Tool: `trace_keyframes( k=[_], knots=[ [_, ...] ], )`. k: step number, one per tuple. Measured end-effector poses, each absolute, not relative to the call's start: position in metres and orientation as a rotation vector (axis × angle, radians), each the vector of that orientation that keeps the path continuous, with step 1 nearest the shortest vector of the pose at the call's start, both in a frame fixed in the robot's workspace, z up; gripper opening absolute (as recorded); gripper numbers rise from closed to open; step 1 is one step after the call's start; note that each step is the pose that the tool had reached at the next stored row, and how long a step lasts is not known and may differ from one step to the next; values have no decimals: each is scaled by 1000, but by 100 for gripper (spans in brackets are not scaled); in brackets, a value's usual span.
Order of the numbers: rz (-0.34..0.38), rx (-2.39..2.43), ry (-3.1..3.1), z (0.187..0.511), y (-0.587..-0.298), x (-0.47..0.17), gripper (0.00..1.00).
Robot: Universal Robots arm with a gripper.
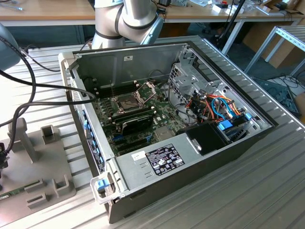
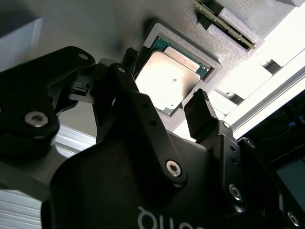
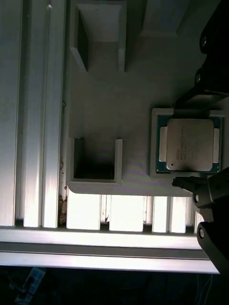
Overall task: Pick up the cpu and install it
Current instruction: 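Pick up the cpu and move it towards the insertion slot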
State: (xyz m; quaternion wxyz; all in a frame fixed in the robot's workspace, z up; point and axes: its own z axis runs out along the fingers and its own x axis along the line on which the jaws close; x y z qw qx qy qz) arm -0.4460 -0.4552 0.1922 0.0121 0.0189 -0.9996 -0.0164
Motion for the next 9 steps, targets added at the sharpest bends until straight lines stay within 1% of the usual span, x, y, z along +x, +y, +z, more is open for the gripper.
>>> trace_keyframes(
  k=[9],
  knots=[
    [-42,59,-3116,189,-455,-446,68]
  ],
)
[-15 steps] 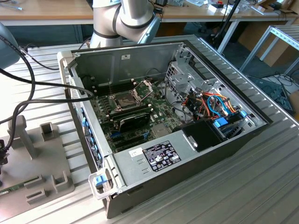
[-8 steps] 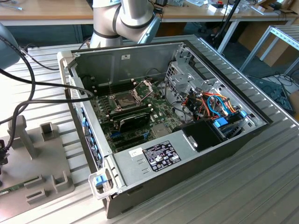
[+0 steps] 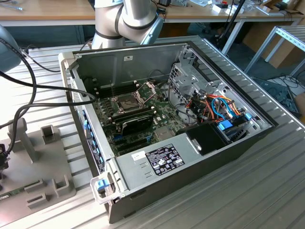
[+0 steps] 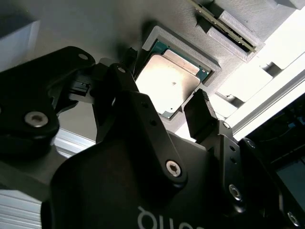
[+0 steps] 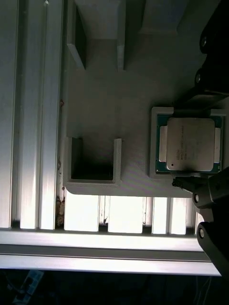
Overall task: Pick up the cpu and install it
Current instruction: 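Pick up the cpu and move it towards the insertion slot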
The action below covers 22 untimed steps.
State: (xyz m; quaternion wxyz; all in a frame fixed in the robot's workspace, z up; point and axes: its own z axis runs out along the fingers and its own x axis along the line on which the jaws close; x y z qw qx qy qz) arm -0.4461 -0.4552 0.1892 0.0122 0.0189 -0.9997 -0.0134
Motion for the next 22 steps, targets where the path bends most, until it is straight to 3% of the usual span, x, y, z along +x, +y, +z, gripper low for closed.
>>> trace_keyframes(
  k=[2,3,20,22],
  knots=[
    [-42,59,-3116,189,-455,-446,66],
    [-42,59,-3116,189,-455,-446,59],
    [-42,59,-3116,190,-455,-446,59],
    [-42,59,-3116,190,-455,-446,67]
  ],
)
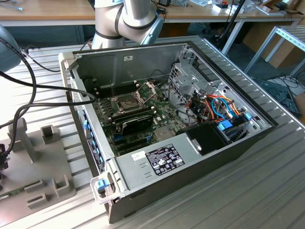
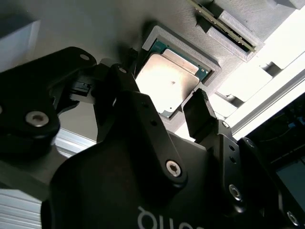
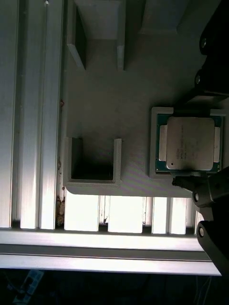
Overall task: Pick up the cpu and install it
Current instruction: 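Pick up the cpu and move it towards the insertion slot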
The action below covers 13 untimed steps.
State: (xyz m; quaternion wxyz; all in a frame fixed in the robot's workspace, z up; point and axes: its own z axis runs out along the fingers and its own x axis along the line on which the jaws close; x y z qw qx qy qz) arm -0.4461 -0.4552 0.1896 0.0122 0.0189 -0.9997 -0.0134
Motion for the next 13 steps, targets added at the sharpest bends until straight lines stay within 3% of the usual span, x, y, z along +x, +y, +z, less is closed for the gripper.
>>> trace_keyframes(
  k=[13],
  knots=[
    [-41,38,-3117,190,-455,-446,67]
  ],
)
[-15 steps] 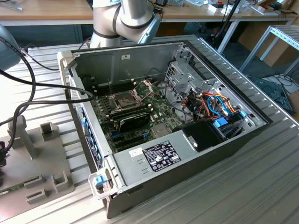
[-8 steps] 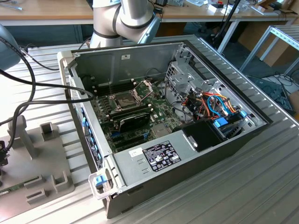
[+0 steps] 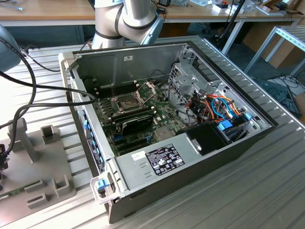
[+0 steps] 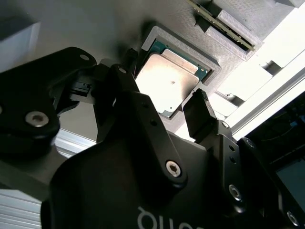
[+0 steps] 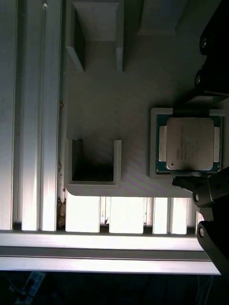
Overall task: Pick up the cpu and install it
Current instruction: 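Pick up the cpu and move it towards the insertion slot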
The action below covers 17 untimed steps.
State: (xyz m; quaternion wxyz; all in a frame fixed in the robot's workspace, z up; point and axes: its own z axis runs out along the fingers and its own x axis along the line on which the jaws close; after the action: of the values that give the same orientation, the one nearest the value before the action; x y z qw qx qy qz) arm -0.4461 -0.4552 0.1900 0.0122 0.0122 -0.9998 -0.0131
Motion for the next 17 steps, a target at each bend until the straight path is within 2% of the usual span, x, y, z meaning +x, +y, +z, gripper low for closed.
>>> trace_keyframes(
  k=[10,11,13,17],
  knots=[
    [-41,38,-3117,190,-455,-446,67],
    [-41,38,-3117,190,-455,-446,65],
    [-41,38,-3117,190,-455,-446,55],
    [-41,38,-3117,190,-455,-446,55]
  ],
)
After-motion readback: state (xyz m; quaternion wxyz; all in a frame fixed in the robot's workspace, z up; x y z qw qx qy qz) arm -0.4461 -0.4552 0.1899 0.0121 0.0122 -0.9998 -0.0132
